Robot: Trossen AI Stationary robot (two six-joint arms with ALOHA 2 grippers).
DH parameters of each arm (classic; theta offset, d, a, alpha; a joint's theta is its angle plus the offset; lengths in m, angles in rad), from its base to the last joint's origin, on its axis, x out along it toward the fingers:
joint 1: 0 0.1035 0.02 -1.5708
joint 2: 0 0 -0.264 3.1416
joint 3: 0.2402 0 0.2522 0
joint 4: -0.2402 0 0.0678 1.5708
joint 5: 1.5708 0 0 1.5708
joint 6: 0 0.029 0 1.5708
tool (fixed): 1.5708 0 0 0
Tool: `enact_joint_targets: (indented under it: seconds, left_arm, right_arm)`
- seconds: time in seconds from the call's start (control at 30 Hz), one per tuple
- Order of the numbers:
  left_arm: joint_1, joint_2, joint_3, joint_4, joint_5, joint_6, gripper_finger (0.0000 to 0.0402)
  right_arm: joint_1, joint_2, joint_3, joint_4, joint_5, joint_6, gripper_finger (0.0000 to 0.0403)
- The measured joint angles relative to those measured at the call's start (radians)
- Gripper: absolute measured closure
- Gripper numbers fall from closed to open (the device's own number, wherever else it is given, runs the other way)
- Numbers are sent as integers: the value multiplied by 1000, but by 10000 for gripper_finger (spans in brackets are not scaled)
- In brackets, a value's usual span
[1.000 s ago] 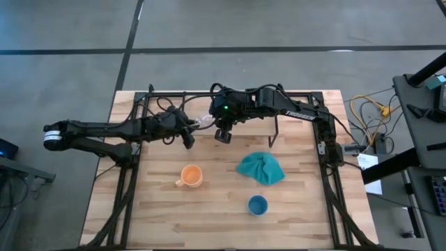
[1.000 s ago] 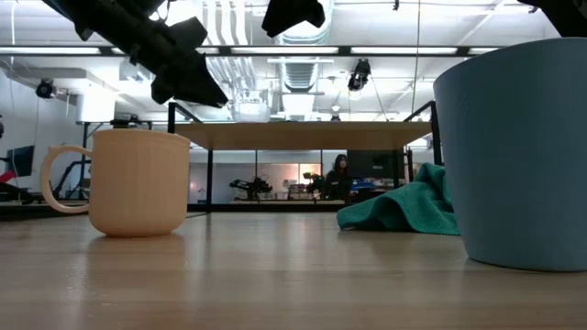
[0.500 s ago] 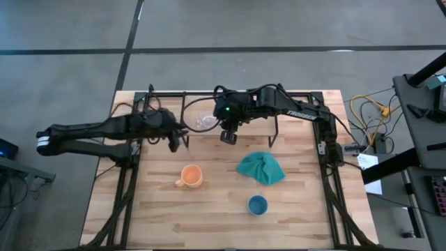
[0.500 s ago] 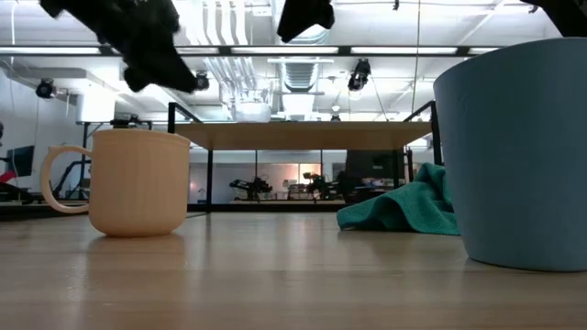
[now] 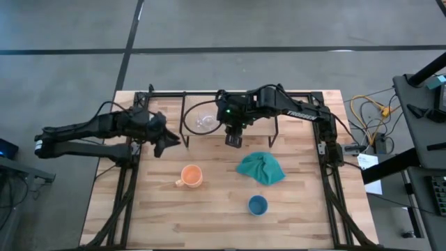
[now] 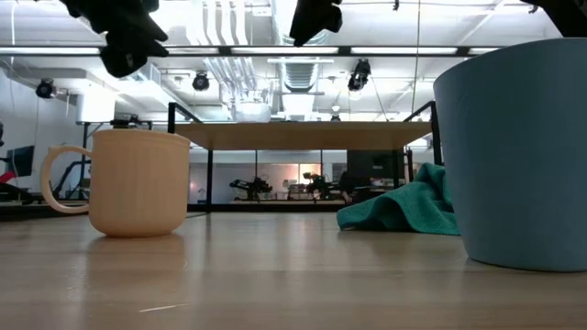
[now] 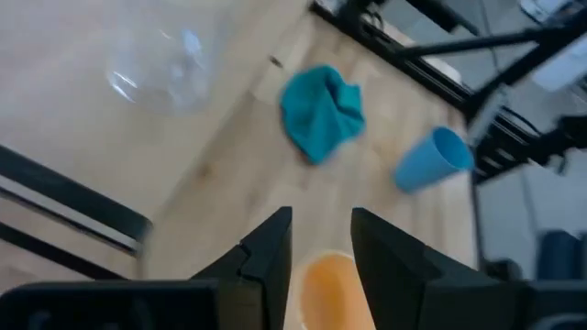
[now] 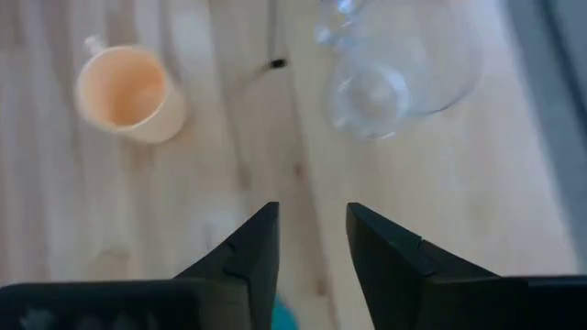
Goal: Stack small to large cups/mugs on shelf
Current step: Put the orange mug on the shelf
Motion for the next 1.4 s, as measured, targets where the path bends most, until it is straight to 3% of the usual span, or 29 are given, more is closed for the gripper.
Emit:
enact_joint_targets:
  seconds: [0.27, 0.57, 1.0, 1.4]
  left_arm:
    - [-35, 78, 0, -6, 109, -8, 301]
    - [-121, 109, 22, -5, 151, 41, 301]
    - [-253, 50, 88, -4, 22, 11, 301]
    - [-363, 145, 78, 11, -33, -12, 301]
  right_arm:
    - [19, 0, 0, -191, -43, 81, 235]
    - [121, -3, -1, -190, -117, 107, 245]
    - [280, -44, -1, -188, -57, 346, 276]
    - [397, -28, -31, -189, -39, 472, 277]
